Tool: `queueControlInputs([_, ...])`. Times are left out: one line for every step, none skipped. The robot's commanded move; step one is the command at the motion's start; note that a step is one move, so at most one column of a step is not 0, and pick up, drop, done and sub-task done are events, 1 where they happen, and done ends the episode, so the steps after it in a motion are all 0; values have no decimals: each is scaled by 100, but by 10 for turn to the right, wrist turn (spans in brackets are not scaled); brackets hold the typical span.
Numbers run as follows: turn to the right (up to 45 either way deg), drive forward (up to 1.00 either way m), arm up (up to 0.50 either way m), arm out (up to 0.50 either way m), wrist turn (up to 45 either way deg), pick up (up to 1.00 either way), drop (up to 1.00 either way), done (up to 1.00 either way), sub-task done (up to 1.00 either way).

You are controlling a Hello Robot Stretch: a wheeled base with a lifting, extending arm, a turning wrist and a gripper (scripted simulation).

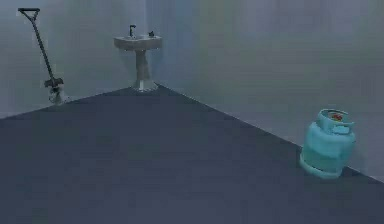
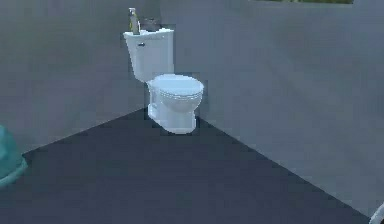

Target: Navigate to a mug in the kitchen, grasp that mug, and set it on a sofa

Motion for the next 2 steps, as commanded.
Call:
queueControlInputs([-390,0,0,0,0,0,0,0,0])
queueControlInputs([0,20,0,0,0,0,0,0,0])
